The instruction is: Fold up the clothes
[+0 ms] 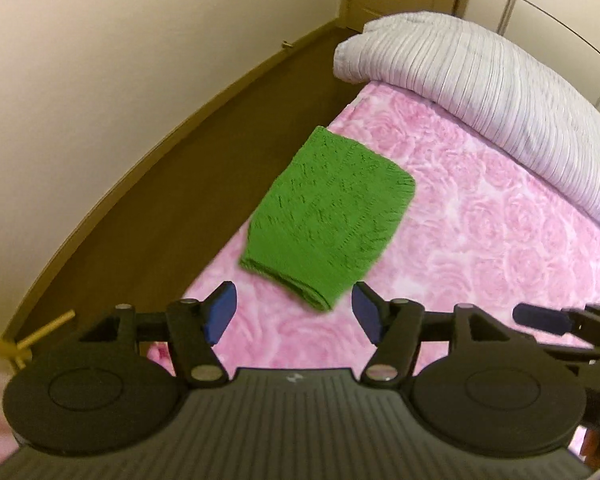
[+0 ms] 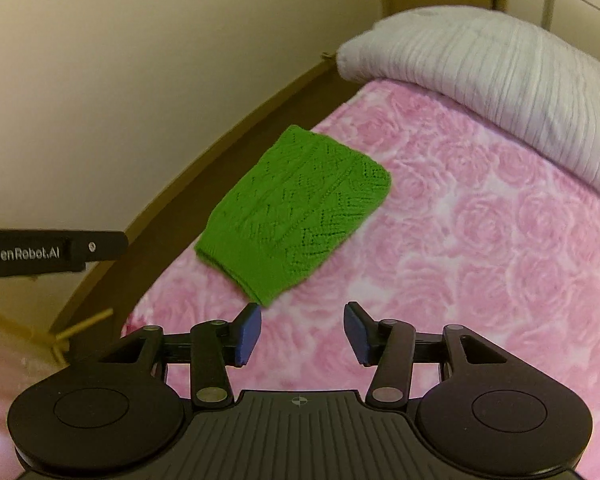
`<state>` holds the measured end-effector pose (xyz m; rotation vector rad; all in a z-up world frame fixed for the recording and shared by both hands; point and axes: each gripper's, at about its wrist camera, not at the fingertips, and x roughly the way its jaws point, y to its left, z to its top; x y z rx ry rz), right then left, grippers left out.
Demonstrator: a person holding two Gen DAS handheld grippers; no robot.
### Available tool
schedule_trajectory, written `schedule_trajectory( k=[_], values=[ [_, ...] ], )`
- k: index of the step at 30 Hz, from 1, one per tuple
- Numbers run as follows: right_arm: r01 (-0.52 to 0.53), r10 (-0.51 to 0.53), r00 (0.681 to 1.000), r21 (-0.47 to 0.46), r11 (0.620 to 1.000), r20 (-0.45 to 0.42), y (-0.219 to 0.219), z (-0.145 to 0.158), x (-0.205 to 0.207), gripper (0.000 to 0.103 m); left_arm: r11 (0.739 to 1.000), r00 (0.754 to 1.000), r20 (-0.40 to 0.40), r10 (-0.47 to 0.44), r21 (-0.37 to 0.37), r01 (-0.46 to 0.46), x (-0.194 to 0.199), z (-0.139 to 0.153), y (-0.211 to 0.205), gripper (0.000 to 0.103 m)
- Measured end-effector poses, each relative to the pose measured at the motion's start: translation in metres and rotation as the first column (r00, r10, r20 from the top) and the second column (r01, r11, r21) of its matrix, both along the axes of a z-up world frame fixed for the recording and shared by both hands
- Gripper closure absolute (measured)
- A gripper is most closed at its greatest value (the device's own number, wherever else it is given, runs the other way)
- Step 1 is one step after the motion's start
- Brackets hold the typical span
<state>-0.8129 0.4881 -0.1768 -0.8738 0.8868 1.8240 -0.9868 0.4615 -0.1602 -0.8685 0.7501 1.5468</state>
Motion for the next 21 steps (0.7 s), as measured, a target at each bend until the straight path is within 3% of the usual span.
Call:
schedule_trajectory(
  k=[6, 11, 17, 21],
  values=[
    [-0.122, 0.119, 0.992, 0.066, 0.990, 0.050, -0.024, 0.024, 0.051, 0.049, 0.991, 0.992, -0.052, 0.119, 0.063, -0.115, 0.058, 0.019, -0.057, 0.043],
    [-0.226, 0.221, 0.974, 0.117, 0.967, 0.056, -0.048, 0.043, 0.092, 0.044, 0.970, 0.974, -0.071, 0.217, 0.128, -0.207, 0.102, 0.030, -0.102, 0.032],
    [-0.284, 0.290, 0.957, 0.156, 0.946, -0.017, -0.059, 0.054, 0.133, 0.042, 0.964, 0.971, -0.054, 0.234, 0.140, -0.225, 0.143, 0.038, -0.128, 0.033],
    [-0.307, 0.311, 0.950, 0.155, 0.939, -0.004, -0.052, 0.055, 0.143, 0.042, 0.955, 0.963, -0.030, 0.267, 0.139, -0.261, 0.158, 0.040, -0.130, 0.039]
  ],
)
